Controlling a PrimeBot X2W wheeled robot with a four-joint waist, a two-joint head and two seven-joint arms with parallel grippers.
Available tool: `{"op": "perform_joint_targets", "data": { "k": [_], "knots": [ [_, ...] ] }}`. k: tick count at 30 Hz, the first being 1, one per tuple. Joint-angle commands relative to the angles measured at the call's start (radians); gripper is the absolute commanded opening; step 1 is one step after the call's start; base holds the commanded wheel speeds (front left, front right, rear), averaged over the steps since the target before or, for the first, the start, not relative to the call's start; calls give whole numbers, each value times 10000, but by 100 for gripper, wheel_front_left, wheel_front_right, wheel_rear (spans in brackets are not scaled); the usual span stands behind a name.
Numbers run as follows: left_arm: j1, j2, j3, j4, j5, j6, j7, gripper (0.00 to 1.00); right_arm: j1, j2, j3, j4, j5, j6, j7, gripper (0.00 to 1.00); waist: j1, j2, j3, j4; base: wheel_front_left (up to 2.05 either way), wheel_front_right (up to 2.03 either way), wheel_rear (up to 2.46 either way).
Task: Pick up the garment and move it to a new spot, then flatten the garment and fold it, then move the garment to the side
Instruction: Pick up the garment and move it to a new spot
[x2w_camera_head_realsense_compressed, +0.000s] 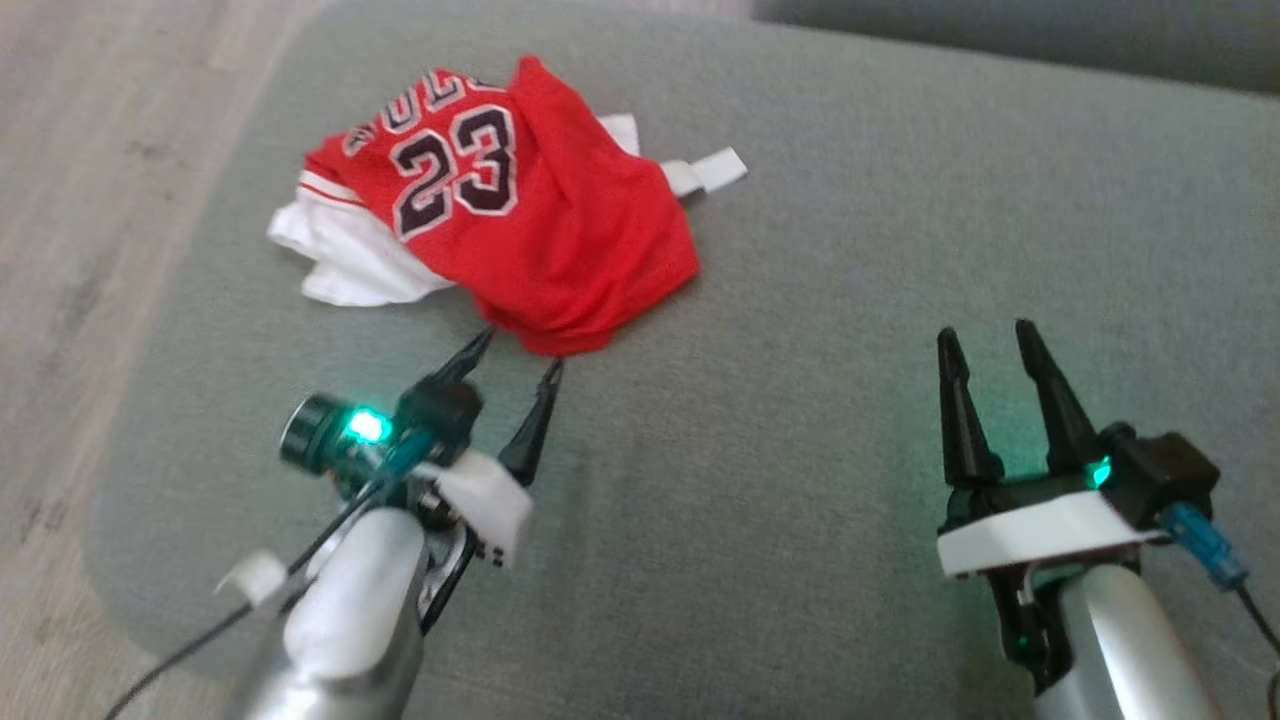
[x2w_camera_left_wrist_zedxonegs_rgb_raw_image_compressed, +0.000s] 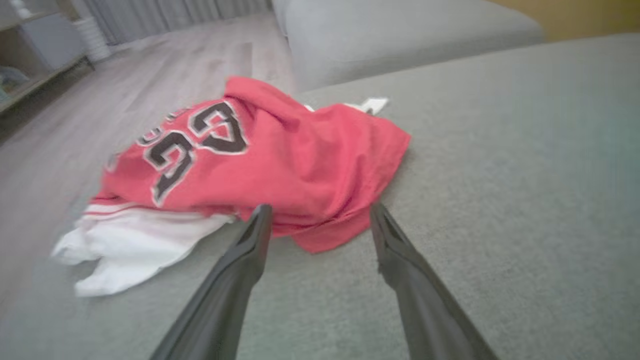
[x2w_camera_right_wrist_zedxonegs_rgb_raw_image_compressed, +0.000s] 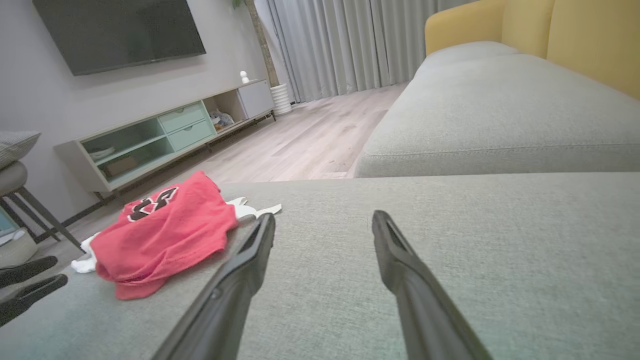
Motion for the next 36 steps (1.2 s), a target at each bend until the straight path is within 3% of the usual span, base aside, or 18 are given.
{"op": "perform_joint_targets", "data": {
  "k": [1,7,16,17,18,25,29,36],
  "knots": [
    [-624,296,-1,-31,-30,-52,168,100,-400,-28,222,-376,-97,35,-109,100,-2,0,549,-446,0,0,0],
    [-2065,568,-1269,957,-596,-97,630,100,-730,-28,297,-503,-100,35,-109,100,-2,0,1161,-844,0,0,0],
    [-3297,661,-1675,2893,-785,-100,1317,100,-1073,-28,392,-573,-31,35,-109,100,-2,0,1644,-1258,0,0,0],
    [-3348,633,-1750,3040,-891,-100,1393,26,-1099,-28,387,-570,-14,35,-109,100,-2,0,1647,-1289,0,0,0],
    [-3385,622,-1872,3140,-988,-100,1420,0,-1119,-28,379,-565,3,35,-109,100,-2,0,1633,-1324,0,0,0],
    [-3462,630,-2230,2997,-1837,-100,461,0,-1012,-28,394,-386,141,35,-109,100,-2,0,1109,-1480,0,0,0],
    [-3418,429,-2235,2237,-2821,-101,-332,0,-889,-28,419,-291,256,35,-109,100,-2,0,556,-1631,0,0,0],
    [-3502,363,-2565,682,-3254,-93,-873,0,-658,-28,608,-202,555,35,-109,100,-2,0,-142,-2218,0,0,0]
  ]
}}
